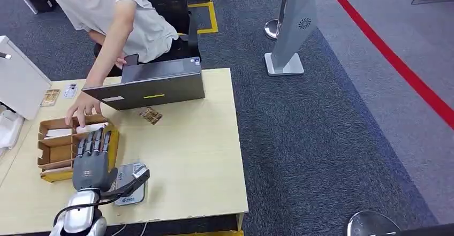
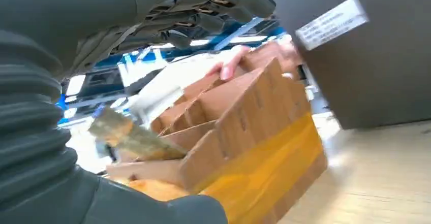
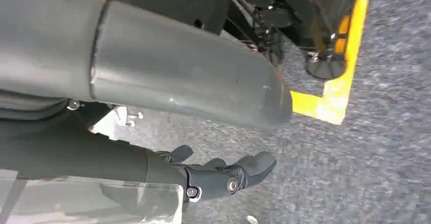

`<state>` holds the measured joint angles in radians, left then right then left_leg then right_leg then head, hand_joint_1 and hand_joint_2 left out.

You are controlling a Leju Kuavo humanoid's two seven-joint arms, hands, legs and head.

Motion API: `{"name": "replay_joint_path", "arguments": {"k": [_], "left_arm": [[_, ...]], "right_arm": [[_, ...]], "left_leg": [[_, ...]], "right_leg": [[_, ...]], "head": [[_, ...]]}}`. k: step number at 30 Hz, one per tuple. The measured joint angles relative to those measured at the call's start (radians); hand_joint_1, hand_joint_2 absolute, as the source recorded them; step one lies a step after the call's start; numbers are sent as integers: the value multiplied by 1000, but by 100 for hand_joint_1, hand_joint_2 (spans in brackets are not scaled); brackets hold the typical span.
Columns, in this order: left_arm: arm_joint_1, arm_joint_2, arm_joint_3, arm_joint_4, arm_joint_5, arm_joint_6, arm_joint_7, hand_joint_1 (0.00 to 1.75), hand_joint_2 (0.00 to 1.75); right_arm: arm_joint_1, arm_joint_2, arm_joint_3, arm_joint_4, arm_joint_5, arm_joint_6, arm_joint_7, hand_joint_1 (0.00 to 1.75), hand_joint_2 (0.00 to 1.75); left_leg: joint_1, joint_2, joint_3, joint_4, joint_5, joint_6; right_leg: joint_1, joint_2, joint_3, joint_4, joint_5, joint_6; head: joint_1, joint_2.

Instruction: Pass the card to the sensor for recognition and then transmit it.

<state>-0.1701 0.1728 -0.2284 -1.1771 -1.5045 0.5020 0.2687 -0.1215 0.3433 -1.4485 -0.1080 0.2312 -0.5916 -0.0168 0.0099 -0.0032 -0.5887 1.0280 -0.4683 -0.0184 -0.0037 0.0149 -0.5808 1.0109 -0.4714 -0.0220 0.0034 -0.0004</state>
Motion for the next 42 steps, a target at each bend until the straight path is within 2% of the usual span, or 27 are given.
{"name": "replay_joint_path", "arguments": {"k": [1, 3, 5, 8, 10, 12, 16, 30, 34, 42], "left_arm": [[10, 8, -22, -19, 0, -3, 40, 0, 175], [26, 24, -73, -58, 0, -9, 85, 0, 175], [36, 34, -108, -87, 0, -16, 92, 0, 175], [36, 34, -111, -89, 0, -16, 92, 0, 175], [40, 36, -142, -113, 0, -18, 90, 0, 175], [33, 31, -170, -125, 0, -23, 48, 0, 175], [21, 22, -170, -125, 0, -19, 19, 0, 175], [-12, 4, -169, -114, 0, -19, -13, 0, 175], [-12, 3, -170, -113, 0, -21, -1, 0, 175], [37, 11, -170, -160, 0, -29, -14, 0, 175]], "right_arm": [[0, 0, 0, 0, 10, 8, 0, 0, 0], [0, 0, 5, 0, 16, 13, 7, 0, 0], [-2, 0, 8, 0, 30, 13, 12, 0, 0], [-2, 0, 8, 0, 30, 13, 12, 0, 0], [-2, 0, 15, 1, 42, 7, 18, 0, 0], [-7, 0, 42, 9, 76, -4, 39, 0, 0], [-9, 0, 62, 13, 100, -10, 56, 0, 0], [-13, 0, 108, 24, 134, -19, 87, 0, 0], [-14, 0, 123, 28, 153, -20, 97, 0, 0], [-16, -3, 164, 39, 206, -17, 128, 0, 0]], "left_leg": [[0, 0, 0, 0, 0, 0], [0, -1, 0, 0, 0, 0], [0, -1, 0, 0, 0, 0], [0, -1, 0, 0, 0, 0], [0, -1, 0, 0, 0, 0], [0, 0, 0, 0, 0, 0], [0, 0, 0, 0, 0, 0], [0, 0, 0, 0, 0, 0], [0, 0, 0, 0, 0, 0], [0, 0, 0, 0, 0, 0]], "right_leg": [[0, 0, 0, 0, 0, 0], [0, -1, 0, 0, 0, 0], [0, -2, 0, 0, 0, 0], [0, -2, 0, 0, 0, 0], [0, -1, 0, 0, 0, 0], [0, -1, 0, 0, 0, 0], [0, -1, 0, 0, 0, 0], [0, -1, 0, 0, 0, 0], [0, -1, 0, 0, 0, 0], [0, -1, 0, 0, 0, 0]], "head": [[0, 0], [0, 0], [0, 0], [0, 0], [0, 0], [0, 0], [0, 0], [0, 0], [0, 0], [0, 0]]}}
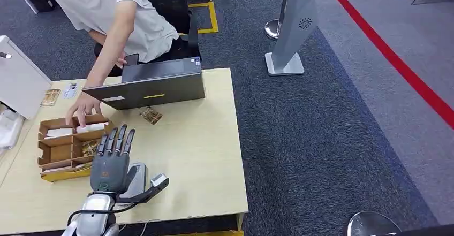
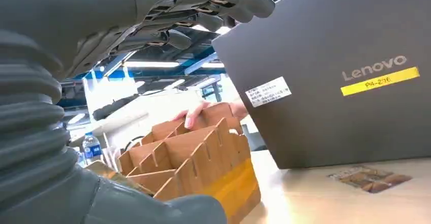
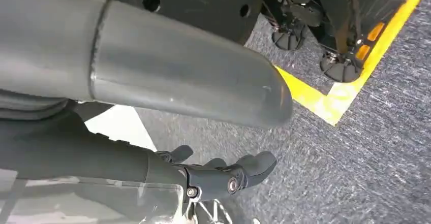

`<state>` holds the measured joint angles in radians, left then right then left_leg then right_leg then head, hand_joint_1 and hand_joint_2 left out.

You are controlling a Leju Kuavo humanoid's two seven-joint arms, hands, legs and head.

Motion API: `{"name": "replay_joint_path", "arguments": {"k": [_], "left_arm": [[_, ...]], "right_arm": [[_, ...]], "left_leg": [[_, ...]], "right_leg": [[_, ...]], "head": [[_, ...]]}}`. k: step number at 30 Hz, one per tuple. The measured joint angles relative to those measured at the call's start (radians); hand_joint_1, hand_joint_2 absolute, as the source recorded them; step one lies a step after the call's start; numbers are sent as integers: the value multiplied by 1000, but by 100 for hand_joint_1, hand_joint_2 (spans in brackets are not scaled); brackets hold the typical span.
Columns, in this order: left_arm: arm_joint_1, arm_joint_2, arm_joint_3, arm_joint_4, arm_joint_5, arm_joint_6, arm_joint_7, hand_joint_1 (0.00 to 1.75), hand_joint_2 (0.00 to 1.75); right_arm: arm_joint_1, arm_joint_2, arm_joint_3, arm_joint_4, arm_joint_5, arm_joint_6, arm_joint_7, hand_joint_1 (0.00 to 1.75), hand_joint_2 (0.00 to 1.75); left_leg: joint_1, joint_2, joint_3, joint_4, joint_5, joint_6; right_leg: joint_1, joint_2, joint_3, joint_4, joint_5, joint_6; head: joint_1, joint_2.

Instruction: Pass the card to the sensor for recognition and then transmit it.

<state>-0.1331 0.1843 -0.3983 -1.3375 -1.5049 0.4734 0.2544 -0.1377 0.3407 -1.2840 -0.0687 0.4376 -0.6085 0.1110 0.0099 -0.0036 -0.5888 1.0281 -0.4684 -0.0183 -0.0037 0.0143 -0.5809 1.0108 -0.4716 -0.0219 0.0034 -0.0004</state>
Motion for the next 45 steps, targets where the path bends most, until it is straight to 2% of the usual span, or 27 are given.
{"name": "replay_joint_path", "arguments": {"k": [6, 12, 21, 34, 40, 45], "left_arm": [[21, -1, -7, -32, 0, -9, -27, 0, 175], [29, -1, -12, -47, 0, -10, -30, 0, 175], [1, -24, -13, -44, 0, -11, -84, 0, 175], [-58, -37, -13, -13, 4, -8, -121, 0, 175], [-72, -37, -13, -1, 9, -6, -133, 0, 175], [-76, -36, -13, 7, 11, 2, -145, 0, 175]], "right_arm": [[-2, -1, 43, 11, 54, 8, 31, 0, 0], [-2, -2, 66, 16, 55, 10, 35, 0, 0], [-3, -3, 150, 23, 180, 48, 109, 0, 0], [-2, -3, 286, 24, 298, 135, 156, 0, 0], [5, -5, 343, 18, 343, 238, 213, 0, 0], [11, -5, 394, 8, 368, 278, 224, 0, 0]], "left_leg": [[0, 0, 0, 0, 0, 0], [0, 0, 0, 0, 0, 0], [0, 0, 0, 0, 0, 0], [0, 0, 0, 0, 0, 0], [0, 0, 0, 0, 0, 0], [0, 0, 0, 0, 0, 0]], "right_leg": [[0, 0, 0, 0, 0, 0], [0, 0, 0, 0, 0, 0], [0, 0, 0, 0, 0, 0], [0, 0, 0, 0, 0, 0], [0, 0, 0, 0, 0, 0], [0, 0, 0, 0, 0, 0]], "head": [[0, 0], [0, 0], [0, 0], [0, 0], [0, 0], [0, 0]]}}
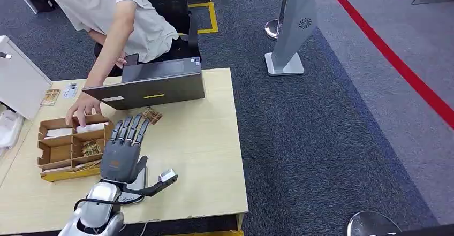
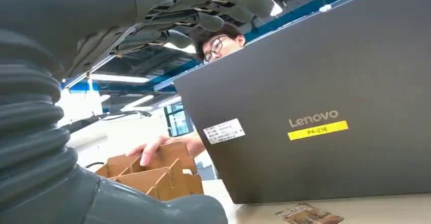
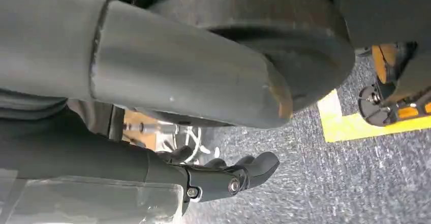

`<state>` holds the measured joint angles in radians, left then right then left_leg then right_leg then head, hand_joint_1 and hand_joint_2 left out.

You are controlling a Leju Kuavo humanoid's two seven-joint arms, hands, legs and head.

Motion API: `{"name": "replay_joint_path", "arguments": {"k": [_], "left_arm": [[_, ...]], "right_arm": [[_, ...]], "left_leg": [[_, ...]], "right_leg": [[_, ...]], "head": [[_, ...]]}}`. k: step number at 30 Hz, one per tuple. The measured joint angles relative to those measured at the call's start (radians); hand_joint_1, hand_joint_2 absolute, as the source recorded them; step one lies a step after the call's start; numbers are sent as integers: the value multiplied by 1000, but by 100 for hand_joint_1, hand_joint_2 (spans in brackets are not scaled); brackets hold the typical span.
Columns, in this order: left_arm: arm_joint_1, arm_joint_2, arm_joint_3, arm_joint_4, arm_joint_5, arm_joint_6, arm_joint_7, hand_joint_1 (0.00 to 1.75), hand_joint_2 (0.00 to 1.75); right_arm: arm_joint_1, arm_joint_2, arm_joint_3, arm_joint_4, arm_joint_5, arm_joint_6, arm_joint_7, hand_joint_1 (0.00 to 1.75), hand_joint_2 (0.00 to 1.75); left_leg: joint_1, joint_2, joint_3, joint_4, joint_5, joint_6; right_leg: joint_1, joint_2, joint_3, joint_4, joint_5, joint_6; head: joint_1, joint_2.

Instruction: Pass the card to the sensor for recognition and then transmit it.

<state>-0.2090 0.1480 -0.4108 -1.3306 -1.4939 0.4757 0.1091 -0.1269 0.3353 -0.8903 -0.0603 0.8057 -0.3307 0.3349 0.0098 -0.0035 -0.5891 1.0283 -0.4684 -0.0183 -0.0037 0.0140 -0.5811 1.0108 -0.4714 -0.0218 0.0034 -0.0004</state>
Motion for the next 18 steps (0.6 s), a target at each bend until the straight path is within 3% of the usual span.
{"name": "replay_joint_path", "arguments": {"k": [7, 18], "left_arm": [[17, 6, 0, 0, 3, 11, -13, 0, 175], [23, 12, 0, 0, 3, 12, -19, 0, 175]], "right_arm": [[13, 0, 90, -13, 41, 42, 0, 0, 0], [20, 0, 130, -22, 42, 46, -3, 0, 0]], "left_leg": [[0, 0, 0, 0, 0, 0], [0, 0, 0, 0, 0, 0]], "right_leg": [[0, 0, 0, 0, 0, 0], [0, 0, 0, 0, 0, 0]], "head": [[0, 0], [0, 0]]}}
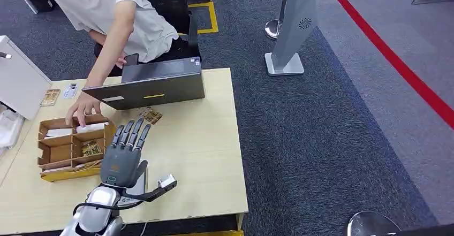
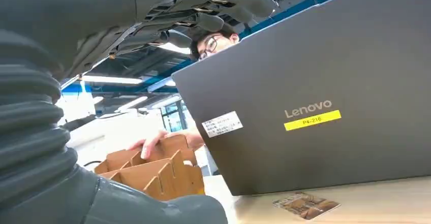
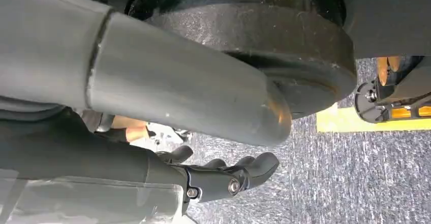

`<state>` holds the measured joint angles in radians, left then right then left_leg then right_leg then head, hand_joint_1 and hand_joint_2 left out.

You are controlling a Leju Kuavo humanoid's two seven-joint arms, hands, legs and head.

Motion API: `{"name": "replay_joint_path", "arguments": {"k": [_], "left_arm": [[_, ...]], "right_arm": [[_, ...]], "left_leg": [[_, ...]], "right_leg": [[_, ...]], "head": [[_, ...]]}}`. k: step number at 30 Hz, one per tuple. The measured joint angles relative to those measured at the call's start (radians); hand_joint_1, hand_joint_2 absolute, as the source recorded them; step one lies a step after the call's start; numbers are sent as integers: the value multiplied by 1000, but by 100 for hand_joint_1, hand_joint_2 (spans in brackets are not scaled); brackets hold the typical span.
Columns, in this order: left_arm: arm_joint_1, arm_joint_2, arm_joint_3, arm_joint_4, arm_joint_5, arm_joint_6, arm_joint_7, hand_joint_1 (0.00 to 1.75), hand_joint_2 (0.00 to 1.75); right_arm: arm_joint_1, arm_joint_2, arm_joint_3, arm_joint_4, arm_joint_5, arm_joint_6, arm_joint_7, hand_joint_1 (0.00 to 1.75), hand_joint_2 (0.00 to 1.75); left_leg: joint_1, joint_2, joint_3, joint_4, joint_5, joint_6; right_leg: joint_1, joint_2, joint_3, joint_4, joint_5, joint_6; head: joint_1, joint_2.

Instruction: Pass the card to the sensor for recognition and then transmit it.

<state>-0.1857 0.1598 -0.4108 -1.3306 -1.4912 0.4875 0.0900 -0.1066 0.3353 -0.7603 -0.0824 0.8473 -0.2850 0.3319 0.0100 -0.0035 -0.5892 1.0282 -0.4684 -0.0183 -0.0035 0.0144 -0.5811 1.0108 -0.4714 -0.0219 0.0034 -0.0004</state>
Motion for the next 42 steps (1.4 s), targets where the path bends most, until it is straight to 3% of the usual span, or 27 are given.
{"name": "replay_joint_path", "arguments": {"k": [6, 12, 25, 31, 42], "left_arm": [[0, 0, 0, 0, 8, -2, -10, 0, 175], [12, 0, 0, 0, 23, 9, -21, 0, 175], [50, 34, 16, -18, 59, 30, -26, 0, 175], [27, 38, 29, -2, 77, 31, -45, 0, 175], [-25, 26, 29, 60, 98, 32, -58, 0, 175]], "right_arm": [[4, 0, 35, -6, 16, 27, 0, 0, 0], [16, -1, 123, -29, -5, 63, 0, 0, 0], [39, -11, 397, -83, -144, 133, 14, 0, 0], [45, -12, 532, -96, -93, 212, 3, 0, 0], [45, -22, 627, -107, -31, 254, -26, 0, 0]], "left_leg": [[0, 0, 0, 0, 0, 0], [0, 1, 0, 0, 0, 0], [2, 3, 1, 0, 0, -1], [2, 3, 0, 0, 0, -1], [2, 3, 0, 0, 0, -1]], "right_leg": [[0, 1, 0, 0, 0, 0], [0, 3, 0, 0, 0, 0], [2, 7, 0, 0, 0, 0], [2, 4, -1, 0, 0, 0], [2, 6, -1, 0, 0, 0]], "head": [[0, 0], [0, 0], [0, 0], [-2, 0], [-2, 0]]}}
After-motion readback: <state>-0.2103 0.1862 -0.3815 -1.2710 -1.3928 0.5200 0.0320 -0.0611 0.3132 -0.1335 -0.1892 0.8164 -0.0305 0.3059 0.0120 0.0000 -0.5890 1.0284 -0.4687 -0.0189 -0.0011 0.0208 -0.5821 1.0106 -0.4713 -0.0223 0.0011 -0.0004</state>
